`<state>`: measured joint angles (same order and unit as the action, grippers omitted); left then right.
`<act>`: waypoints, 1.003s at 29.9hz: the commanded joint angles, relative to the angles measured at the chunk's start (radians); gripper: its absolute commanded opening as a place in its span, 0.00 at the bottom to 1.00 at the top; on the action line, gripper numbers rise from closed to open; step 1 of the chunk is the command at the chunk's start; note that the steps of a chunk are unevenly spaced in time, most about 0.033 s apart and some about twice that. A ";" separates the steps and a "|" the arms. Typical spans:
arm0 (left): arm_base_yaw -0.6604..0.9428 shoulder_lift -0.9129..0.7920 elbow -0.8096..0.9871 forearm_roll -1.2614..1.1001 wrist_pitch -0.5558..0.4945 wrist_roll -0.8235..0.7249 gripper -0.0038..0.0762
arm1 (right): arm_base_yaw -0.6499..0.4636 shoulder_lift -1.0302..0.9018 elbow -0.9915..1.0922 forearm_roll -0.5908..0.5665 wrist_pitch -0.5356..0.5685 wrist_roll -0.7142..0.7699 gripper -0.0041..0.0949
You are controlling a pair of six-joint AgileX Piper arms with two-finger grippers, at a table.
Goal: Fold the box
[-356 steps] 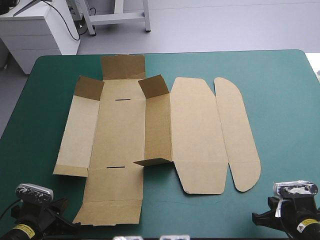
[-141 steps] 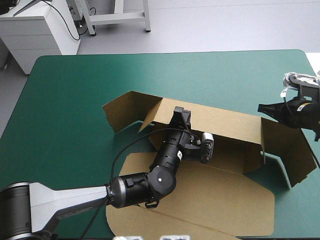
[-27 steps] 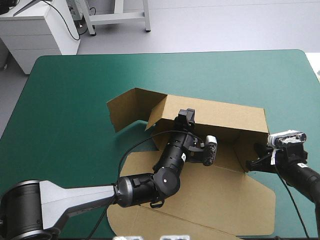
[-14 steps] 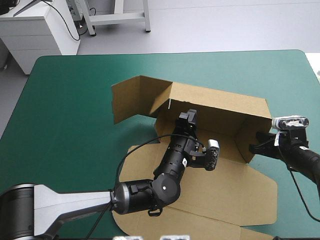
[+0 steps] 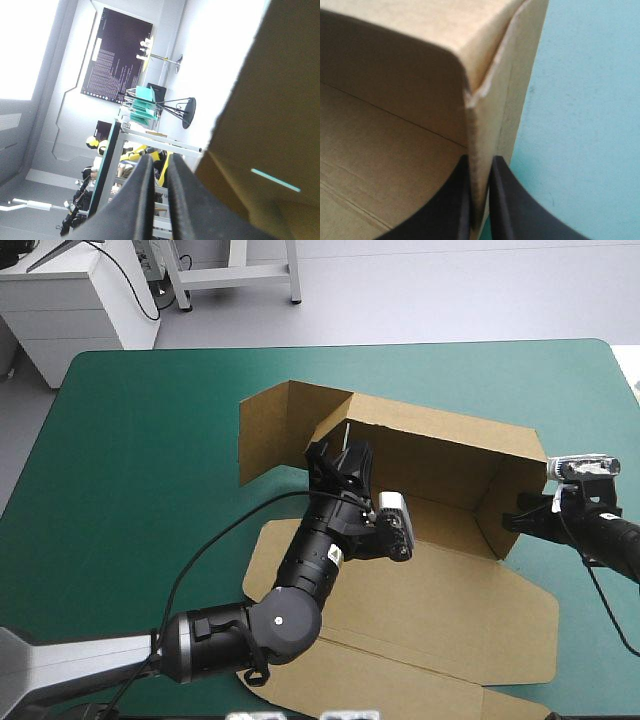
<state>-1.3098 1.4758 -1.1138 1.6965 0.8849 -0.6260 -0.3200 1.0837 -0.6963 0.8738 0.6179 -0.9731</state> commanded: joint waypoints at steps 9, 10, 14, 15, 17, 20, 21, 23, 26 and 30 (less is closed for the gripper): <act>0.163 -0.108 -0.251 -0.152 -0.020 -0.012 0.05 | 0.208 0.011 -0.233 -0.324 0.017 0.411 0.04; 0.194 -0.108 -0.275 -0.195 -0.022 0.004 0.05 | 0.223 0.025 -0.254 -0.353 0.040 0.452 0.04; 0.357 -0.120 -0.385 -0.394 -0.042 0.050 0.05 | 0.291 0.075 -0.367 -0.445 0.140 0.561 0.04; 0.397 -0.127 -0.409 -0.447 -0.052 0.075 0.05 | 0.307 0.088 -0.399 -0.458 0.164 0.585 0.04; 0.466 -0.141 -0.443 -0.537 -0.058 0.117 0.05 | 0.337 0.111 -0.466 -0.477 0.207 0.627 0.04; 0.578 -0.175 -0.475 -0.677 -0.055 0.158 0.05 | 0.373 0.156 -0.567 -0.485 0.286 0.661 0.04; 0.622 -0.186 -0.477 -0.720 -0.048 0.158 0.05 | 0.386 0.171 -0.602 -0.490 0.314 0.676 0.04; 0.711 -0.209 -0.477 -0.811 -0.041 0.158 0.05 | 0.405 0.198 -0.659 -0.501 0.369 0.695 0.04; 0.842 -0.234 -0.477 -0.949 -0.037 0.190 0.05 | 0.425 0.244 -0.735 -0.519 0.461 0.729 0.04; 1.010 -0.241 -0.477 -1.187 -0.007 0.317 0.05 | 0.455 0.302 -0.765 -0.524 0.536 0.737 0.04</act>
<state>-0.3857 1.2624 -1.5612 0.6368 0.9010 -0.3895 0.1148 1.3787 -1.4156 0.3330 1.1266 -0.2475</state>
